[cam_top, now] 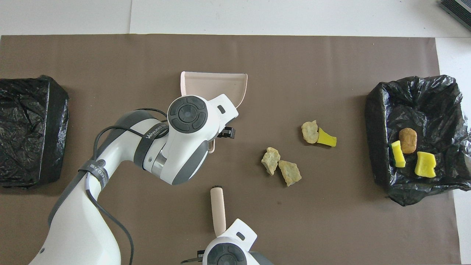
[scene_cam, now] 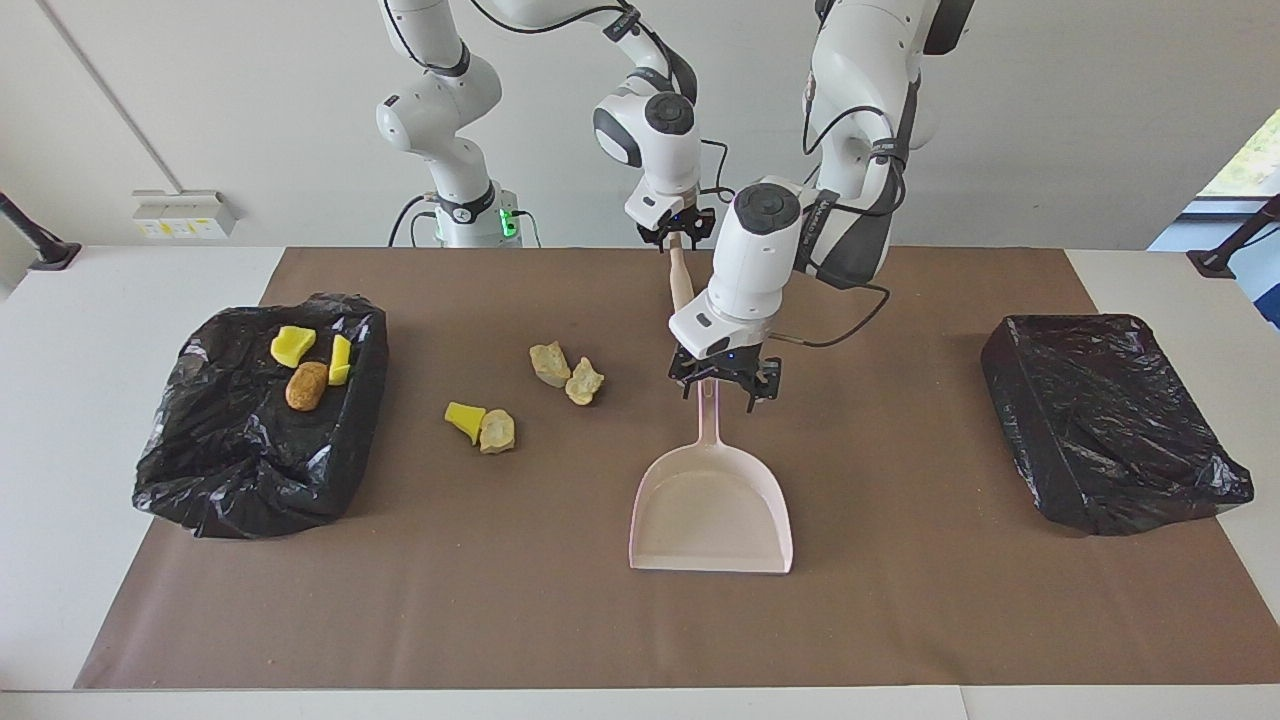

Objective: Sweep and dump trash in bin
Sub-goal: 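Grasp the dustpan handle with the left gripper, then grasp the brush handle with the right gripper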

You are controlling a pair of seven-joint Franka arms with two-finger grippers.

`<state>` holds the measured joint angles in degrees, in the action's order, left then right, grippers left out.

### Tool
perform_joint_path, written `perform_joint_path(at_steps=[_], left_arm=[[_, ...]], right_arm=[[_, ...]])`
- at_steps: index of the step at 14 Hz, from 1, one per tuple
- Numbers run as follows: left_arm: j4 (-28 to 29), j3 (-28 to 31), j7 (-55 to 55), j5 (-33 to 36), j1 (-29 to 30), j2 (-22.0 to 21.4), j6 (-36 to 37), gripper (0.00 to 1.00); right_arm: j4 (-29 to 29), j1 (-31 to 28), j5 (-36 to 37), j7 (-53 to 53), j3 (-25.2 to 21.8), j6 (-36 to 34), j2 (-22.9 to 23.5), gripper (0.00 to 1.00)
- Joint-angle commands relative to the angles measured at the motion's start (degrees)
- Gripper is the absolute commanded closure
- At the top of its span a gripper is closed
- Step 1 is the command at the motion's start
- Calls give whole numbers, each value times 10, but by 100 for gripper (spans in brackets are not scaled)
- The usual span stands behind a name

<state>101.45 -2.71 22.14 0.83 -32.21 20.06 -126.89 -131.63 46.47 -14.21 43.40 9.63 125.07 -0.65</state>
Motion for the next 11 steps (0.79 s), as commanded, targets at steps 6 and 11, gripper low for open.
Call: perform_joint_path(at_steps=[6,11], left_arm=[[18,7,65,10,-9,6,-31,19],[19,7,63,10,-12,9,-22,59]], right_arm=[[25,-152,119,-79,0,-128,-53,100],[37,-252,161,-183,0,-129,-65,100]])
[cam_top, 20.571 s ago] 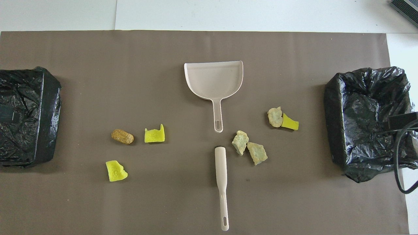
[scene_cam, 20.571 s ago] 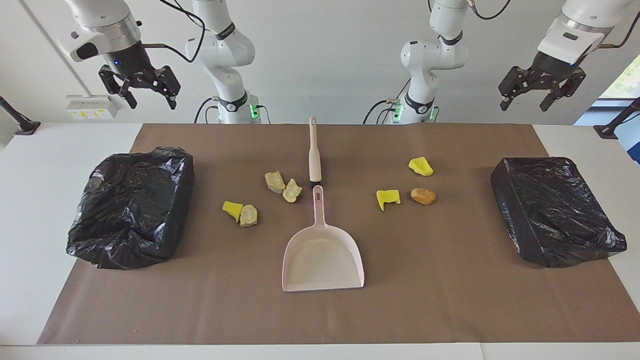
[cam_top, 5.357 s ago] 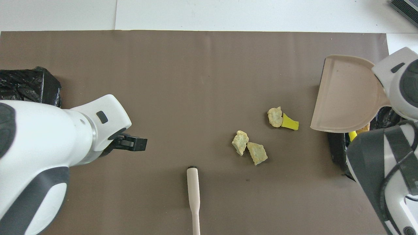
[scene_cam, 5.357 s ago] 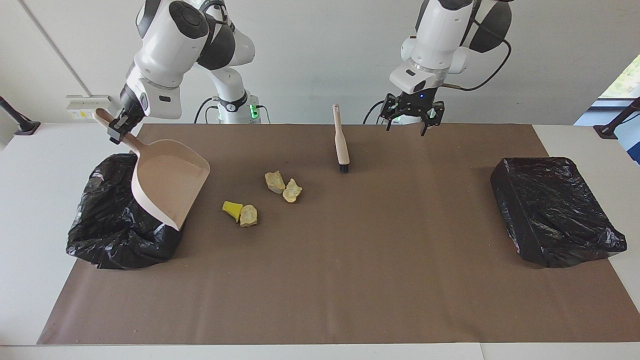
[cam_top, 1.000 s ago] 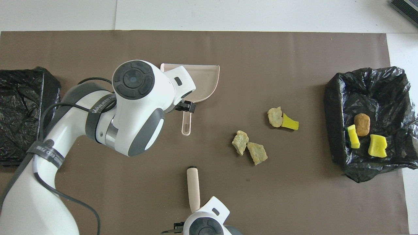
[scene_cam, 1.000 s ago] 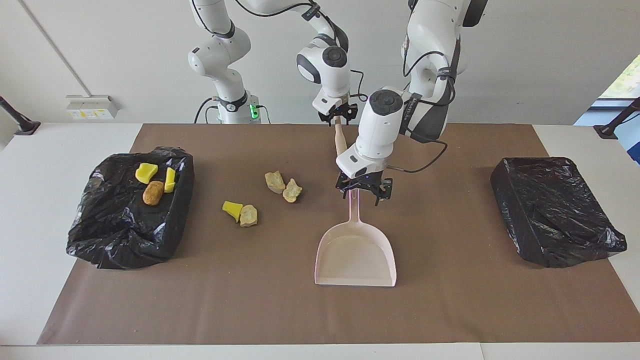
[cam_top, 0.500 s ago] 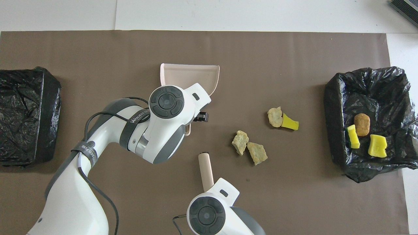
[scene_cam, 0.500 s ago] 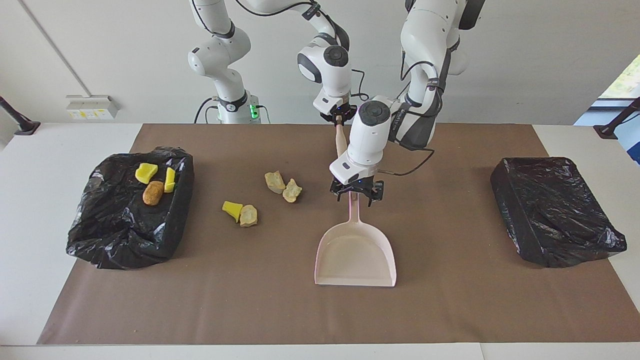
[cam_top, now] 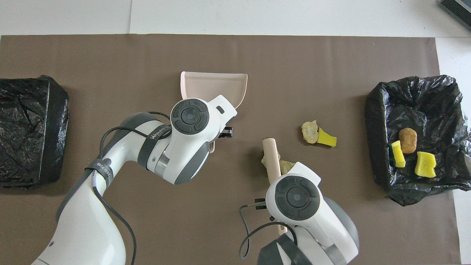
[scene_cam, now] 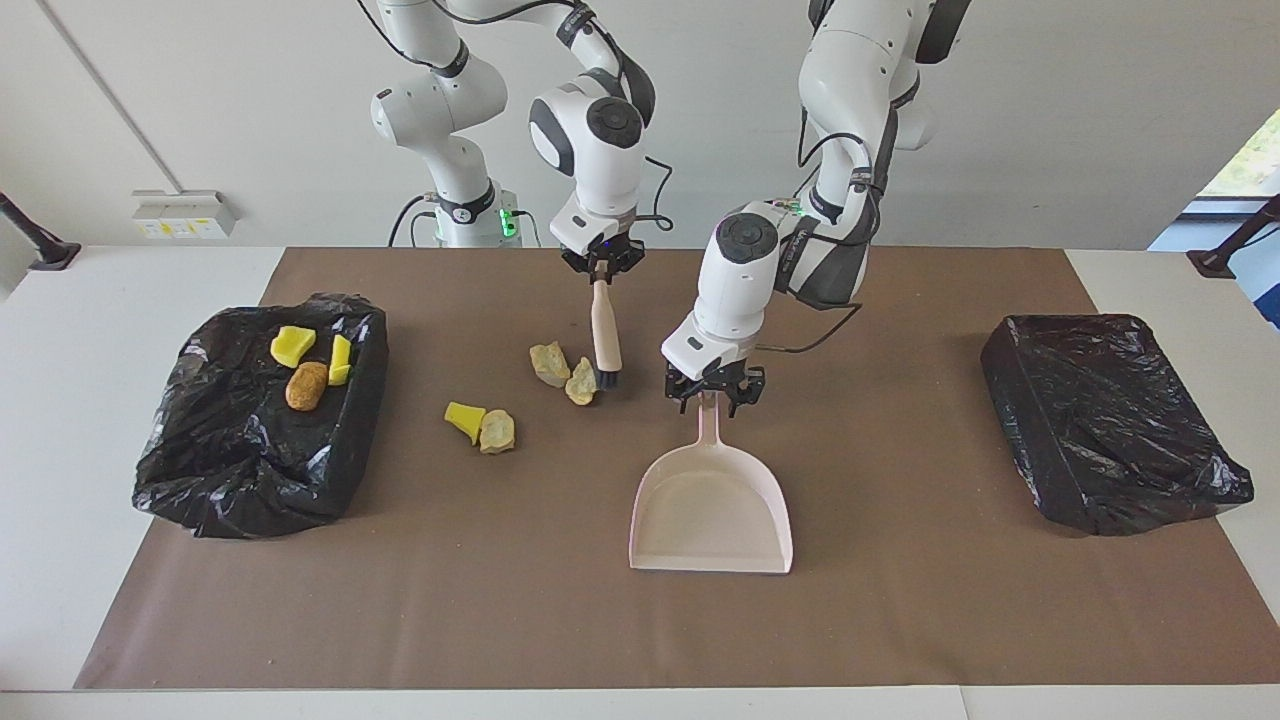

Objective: Sweep and dump trash in bin

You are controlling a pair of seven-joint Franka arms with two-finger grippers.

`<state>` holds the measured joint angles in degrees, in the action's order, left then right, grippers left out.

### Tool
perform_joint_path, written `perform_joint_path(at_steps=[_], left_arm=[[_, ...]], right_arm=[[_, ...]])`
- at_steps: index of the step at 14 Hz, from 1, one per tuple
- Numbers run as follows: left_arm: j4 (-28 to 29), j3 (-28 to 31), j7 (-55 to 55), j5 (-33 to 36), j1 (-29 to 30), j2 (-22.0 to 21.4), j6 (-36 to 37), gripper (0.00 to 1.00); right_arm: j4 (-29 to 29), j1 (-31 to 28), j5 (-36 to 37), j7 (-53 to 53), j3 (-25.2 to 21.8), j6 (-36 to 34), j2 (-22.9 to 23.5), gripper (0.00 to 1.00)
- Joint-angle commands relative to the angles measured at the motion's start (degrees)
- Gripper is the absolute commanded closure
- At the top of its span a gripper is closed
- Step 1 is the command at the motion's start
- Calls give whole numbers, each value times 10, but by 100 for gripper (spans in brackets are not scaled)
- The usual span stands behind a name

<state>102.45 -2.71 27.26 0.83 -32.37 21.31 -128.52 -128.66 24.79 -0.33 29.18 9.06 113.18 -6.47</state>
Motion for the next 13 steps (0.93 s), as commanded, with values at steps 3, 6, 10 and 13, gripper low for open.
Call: perform_joint_path(at_steps=[3,6,10,13], left_arm=[[6,8,6,11,-9,-4,-10,93],[3,12,-40,12,-2,-14,-2,100],[5,15,-190,12,1,-64,76,100],[8,15,-339,12,17,-89,142,100]], right_arm=[[38,-134,31,-169,8,-2,27,100],[48,-173,102,-205,7,2,43,100],[60,-239,160,-293,7,5,65,100],[54,-240,167,-294,6,1,67,100]])
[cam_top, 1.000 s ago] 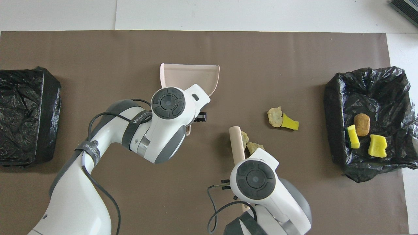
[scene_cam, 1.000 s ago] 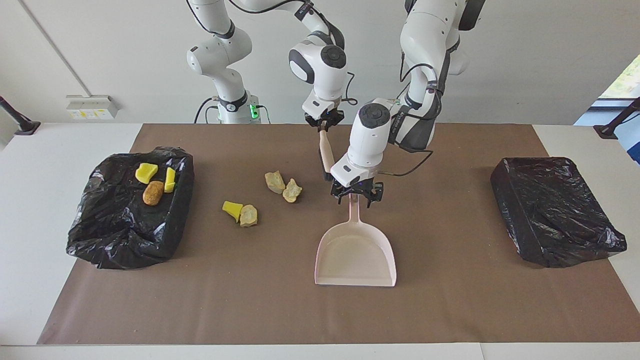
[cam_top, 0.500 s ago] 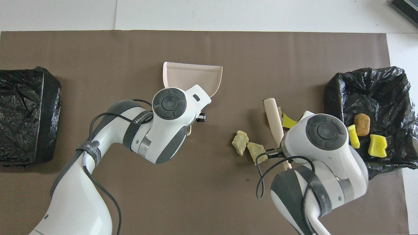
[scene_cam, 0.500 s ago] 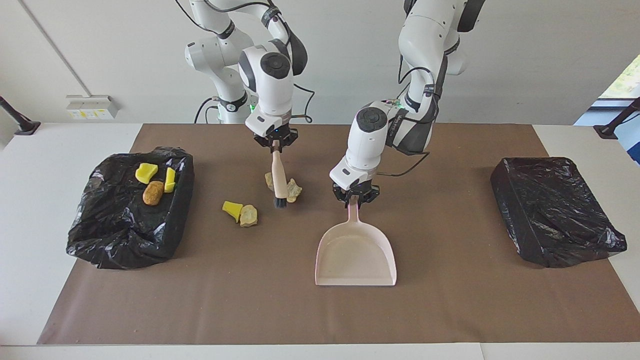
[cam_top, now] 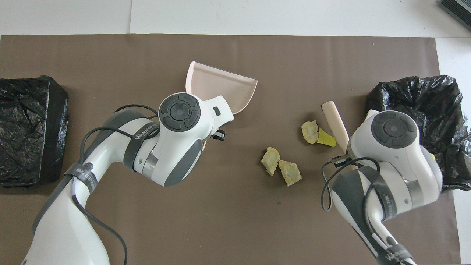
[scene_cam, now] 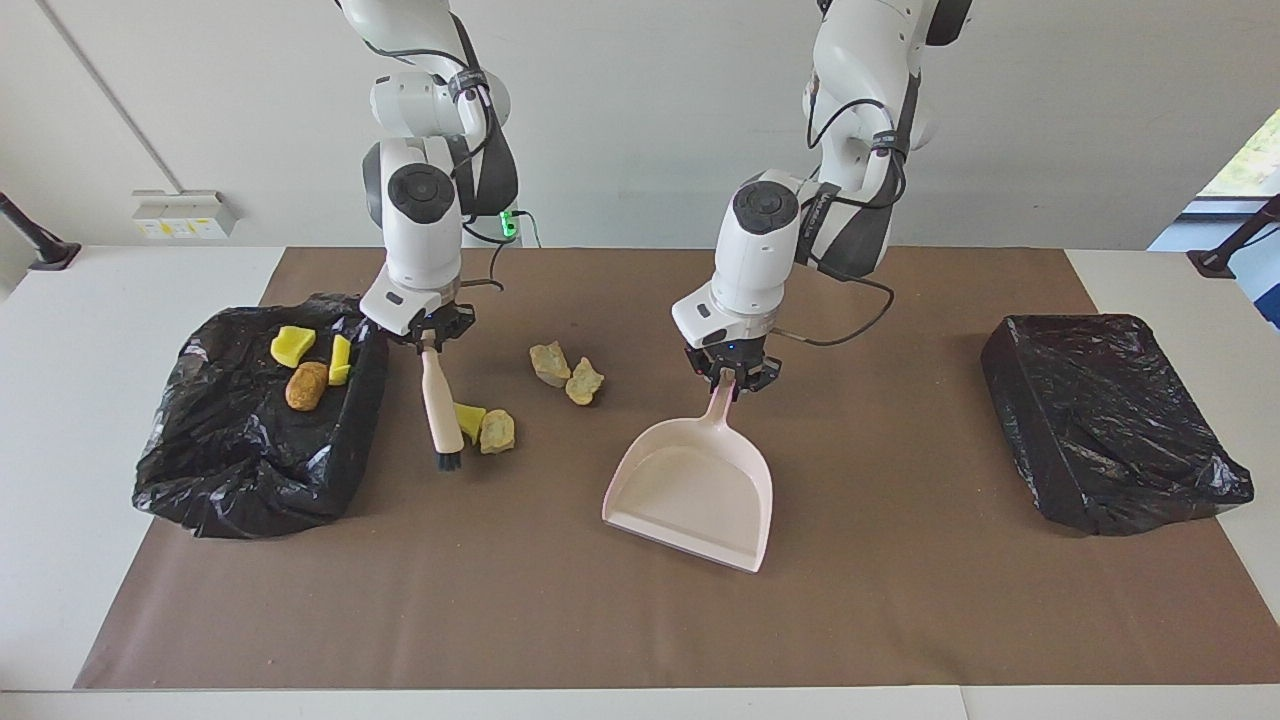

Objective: Sweep and dump trash in bin

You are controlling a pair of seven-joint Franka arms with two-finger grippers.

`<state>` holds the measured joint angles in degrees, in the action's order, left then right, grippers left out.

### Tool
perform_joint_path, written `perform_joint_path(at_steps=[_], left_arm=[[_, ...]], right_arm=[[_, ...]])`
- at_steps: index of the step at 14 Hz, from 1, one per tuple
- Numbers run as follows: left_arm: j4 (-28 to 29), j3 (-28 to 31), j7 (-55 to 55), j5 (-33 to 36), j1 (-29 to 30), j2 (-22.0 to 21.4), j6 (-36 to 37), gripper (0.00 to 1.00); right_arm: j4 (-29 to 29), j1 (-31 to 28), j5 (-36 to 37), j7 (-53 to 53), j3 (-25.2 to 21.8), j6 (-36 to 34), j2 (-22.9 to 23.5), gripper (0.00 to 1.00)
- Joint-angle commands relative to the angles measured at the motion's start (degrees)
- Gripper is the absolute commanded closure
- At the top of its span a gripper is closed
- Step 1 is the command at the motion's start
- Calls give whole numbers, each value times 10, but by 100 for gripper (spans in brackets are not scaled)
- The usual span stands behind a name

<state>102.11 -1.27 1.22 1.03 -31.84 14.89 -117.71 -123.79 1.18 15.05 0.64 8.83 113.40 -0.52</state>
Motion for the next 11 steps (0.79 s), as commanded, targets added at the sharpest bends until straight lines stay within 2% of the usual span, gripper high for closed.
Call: perform_joint_path(at_steps=[1,4,7,9,11], left_arm=[[12,0,-125,10,19,-31,53,100],[27,0,-273,10,42,-40,71,100],[74,0,-369,10,53,-64,45,100],[126,0,-387,18,50,-83,-1,100],[144,0,-399,35,48,-85,-37,100]], right_arm=[[2,-7,12,-7,9,-2,11,100],[-3,-8,-1,-3,10,-21,11,100],[-22,3,-64,14,12,-26,17,100],[-19,35,-119,14,12,-31,20,100],[-20,65,-164,16,12,-29,24,100]])
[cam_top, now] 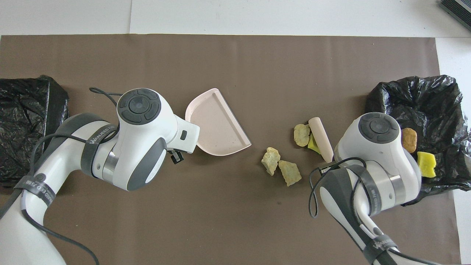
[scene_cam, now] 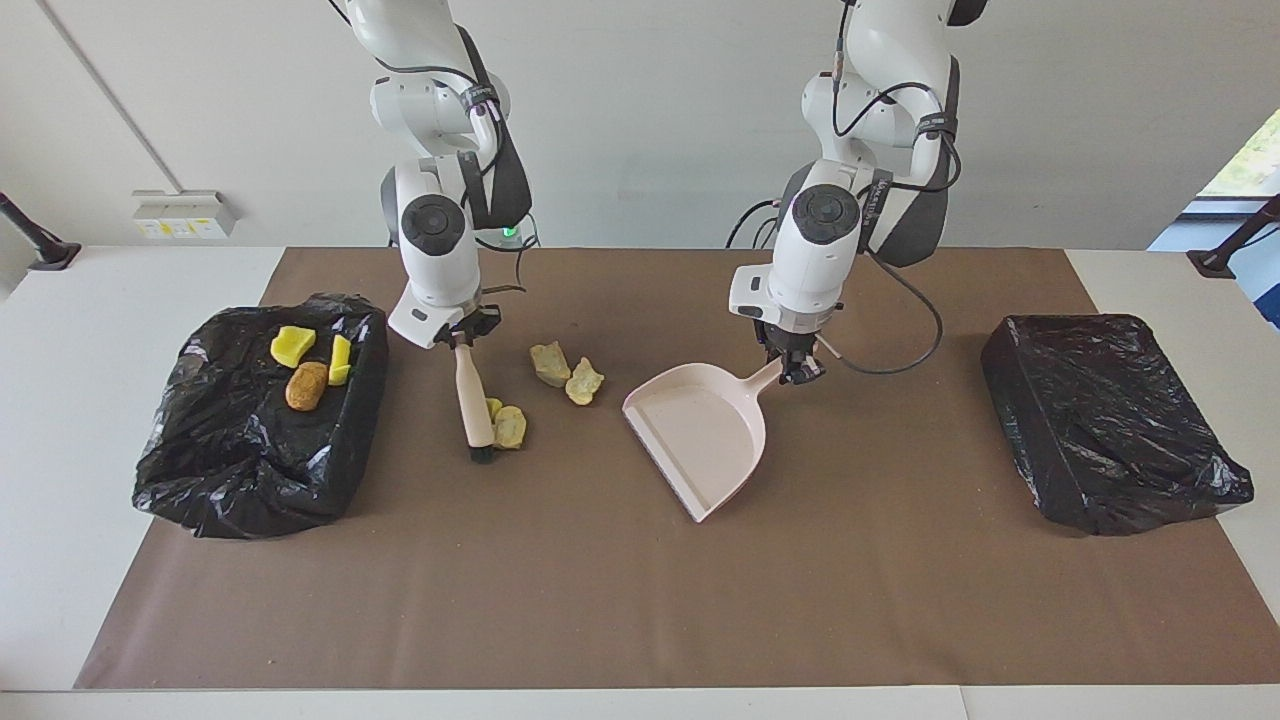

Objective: Sweep and dump trash in bin
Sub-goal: 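Sweep the chunks into the dustpan held by the left gripper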

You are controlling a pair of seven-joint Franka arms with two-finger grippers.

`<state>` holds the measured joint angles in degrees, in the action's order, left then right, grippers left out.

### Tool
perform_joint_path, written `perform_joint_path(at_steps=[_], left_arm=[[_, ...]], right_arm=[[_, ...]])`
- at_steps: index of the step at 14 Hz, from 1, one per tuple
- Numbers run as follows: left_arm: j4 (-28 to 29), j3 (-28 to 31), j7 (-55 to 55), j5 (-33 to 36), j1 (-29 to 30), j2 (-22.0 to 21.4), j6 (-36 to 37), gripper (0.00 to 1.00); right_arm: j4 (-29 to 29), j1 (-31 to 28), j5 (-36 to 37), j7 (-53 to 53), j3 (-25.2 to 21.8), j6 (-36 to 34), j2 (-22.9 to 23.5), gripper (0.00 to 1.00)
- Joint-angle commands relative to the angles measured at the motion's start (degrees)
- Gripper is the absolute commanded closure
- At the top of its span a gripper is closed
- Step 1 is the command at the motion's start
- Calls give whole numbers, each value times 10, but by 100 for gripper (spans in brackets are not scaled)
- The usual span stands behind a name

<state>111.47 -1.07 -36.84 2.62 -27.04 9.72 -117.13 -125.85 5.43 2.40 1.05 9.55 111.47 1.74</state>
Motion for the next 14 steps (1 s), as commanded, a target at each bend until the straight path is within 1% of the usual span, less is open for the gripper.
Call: perform_joint_path(at_steps=[1,3,4,5,7,9,10,11,12,14], left_arm=[[55,-2,-22,19,1,-33,-48,100],[71,-2,-25,26,4,-35,-60,100],[79,-2,-43,48,5,-40,-64,100],[92,-2,-76,54,5,-46,-73,100],[112,-2,-102,57,5,-57,-90,100],[111,-2,-152,57,13,-55,-96,100],[108,-2,-189,57,24,-51,-108,100],[110,-2,-213,57,32,-51,-115,100],[113,-2,-221,59,31,-53,-113,100],[116,-2,-221,62,24,-57,-109,100]], right_arm=[[-1,37,-58,15,6,-6,5,100],[10,62,-122,32,6,-2,12,100],[29,71,-129,41,5,-9,20,100],[47,73,-125,48,5,-17,25,100],[80,65,-119,58,-1,-50,17,100],[116,47,-101,73,-8,-97,7,100],[119,37,-80,87,-9,-120,-9,100],[112,36,-53,105,-8,-149,-25,100],[88,35,-35,136,-7,-158,-42,100],[20,35,-28,163,-5,-157,-88,100]])
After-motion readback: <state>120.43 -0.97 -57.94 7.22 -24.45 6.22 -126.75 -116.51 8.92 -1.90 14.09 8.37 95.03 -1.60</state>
